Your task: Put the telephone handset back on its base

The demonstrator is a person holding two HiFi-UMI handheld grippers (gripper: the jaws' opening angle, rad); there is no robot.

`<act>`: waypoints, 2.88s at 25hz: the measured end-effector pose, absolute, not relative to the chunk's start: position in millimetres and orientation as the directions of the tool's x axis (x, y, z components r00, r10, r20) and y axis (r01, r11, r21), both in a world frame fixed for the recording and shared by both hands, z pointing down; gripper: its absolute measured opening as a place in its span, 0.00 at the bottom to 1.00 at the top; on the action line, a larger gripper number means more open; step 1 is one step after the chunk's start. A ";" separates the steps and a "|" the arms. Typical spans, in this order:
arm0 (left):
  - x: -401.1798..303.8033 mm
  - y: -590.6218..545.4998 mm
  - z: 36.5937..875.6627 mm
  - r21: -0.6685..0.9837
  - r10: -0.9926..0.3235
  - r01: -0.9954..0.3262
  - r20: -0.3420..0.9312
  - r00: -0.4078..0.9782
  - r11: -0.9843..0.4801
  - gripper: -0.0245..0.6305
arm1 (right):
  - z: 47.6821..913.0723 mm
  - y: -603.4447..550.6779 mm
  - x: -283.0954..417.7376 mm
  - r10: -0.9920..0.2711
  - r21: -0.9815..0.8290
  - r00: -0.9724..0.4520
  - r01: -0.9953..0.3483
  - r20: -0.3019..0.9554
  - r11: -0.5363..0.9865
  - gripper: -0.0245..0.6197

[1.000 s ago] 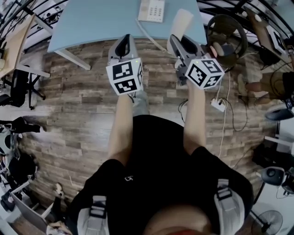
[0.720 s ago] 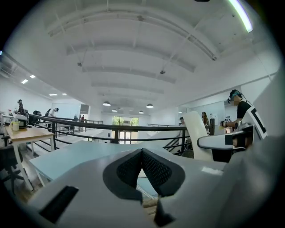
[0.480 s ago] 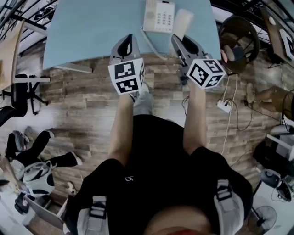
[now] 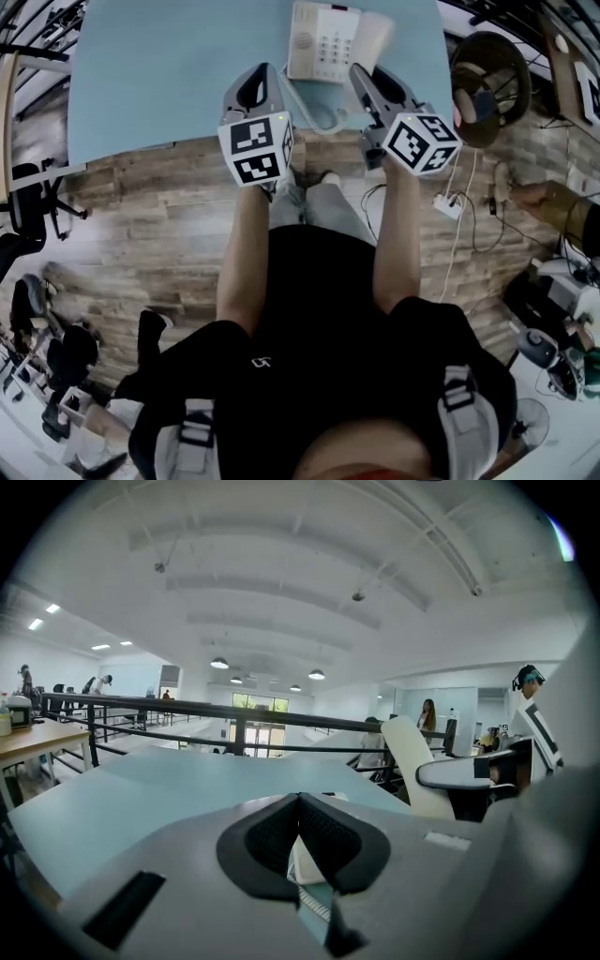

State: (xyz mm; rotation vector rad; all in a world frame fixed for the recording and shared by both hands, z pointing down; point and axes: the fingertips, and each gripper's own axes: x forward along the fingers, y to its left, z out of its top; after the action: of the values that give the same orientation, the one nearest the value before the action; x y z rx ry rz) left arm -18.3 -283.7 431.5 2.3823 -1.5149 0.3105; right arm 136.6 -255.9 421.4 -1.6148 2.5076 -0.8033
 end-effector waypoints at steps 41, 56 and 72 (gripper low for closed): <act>-57.6 -327.0 506.8 0.201 -0.844 -0.962 0.470 0.258 -0.182 0.04 | 570.3 -406.7 73.0 -0.728 -0.821 -0.601 -0.563 0.329 0.093 0.16; -49.0 -329.5 495.8 0.210 -0.850 -0.956 0.445 0.281 -0.206 0.04 | 568.3 -397.5 94.4 -0.757 -0.635 -0.472 -0.766 0.451 0.098 0.20; -17.9 -343.8 401.4 0.133 -0.899 -0.940 0.277 0.338 -0.313 0.04 | 386.7 -363.8 121.7 -0.912 -0.132 -0.382 -0.922 0.151 0.365 0.03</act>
State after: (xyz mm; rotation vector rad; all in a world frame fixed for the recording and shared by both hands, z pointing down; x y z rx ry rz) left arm -17.9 -343.8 401.4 2.3366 -1.6513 0.2191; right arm 121.7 -363.8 386.7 -1.7734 2.6374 -0.3104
